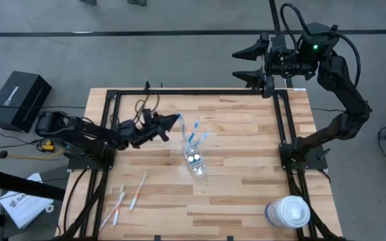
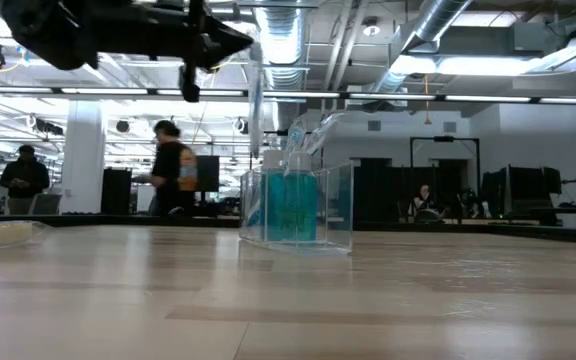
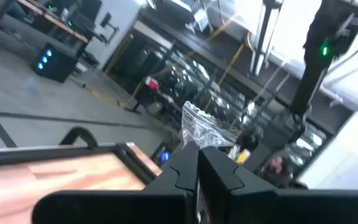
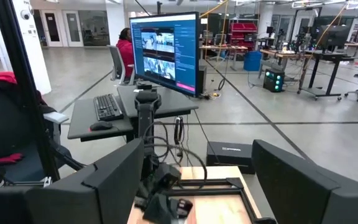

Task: Pick & Place toothbrushing station
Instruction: Put the blue toothbrush into the transparent organizer

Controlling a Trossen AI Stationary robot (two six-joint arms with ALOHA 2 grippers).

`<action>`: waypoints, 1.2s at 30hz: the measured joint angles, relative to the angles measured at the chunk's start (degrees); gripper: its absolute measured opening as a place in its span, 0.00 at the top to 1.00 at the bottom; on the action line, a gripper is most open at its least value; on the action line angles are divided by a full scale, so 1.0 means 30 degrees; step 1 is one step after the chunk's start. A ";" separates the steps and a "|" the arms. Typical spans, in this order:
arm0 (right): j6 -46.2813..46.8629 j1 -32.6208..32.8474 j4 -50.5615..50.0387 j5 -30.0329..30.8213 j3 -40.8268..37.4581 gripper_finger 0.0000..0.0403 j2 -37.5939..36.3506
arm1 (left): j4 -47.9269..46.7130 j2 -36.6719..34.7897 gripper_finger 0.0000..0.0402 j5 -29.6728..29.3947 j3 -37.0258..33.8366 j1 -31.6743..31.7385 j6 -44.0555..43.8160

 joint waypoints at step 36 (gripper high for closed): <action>0.0839 0.0013 -0.0604 -0.0036 0.0000 0.28 0.0000 | 0.0334 0.7371 1.00 0.2509 0.0474 -0.1622 -0.3092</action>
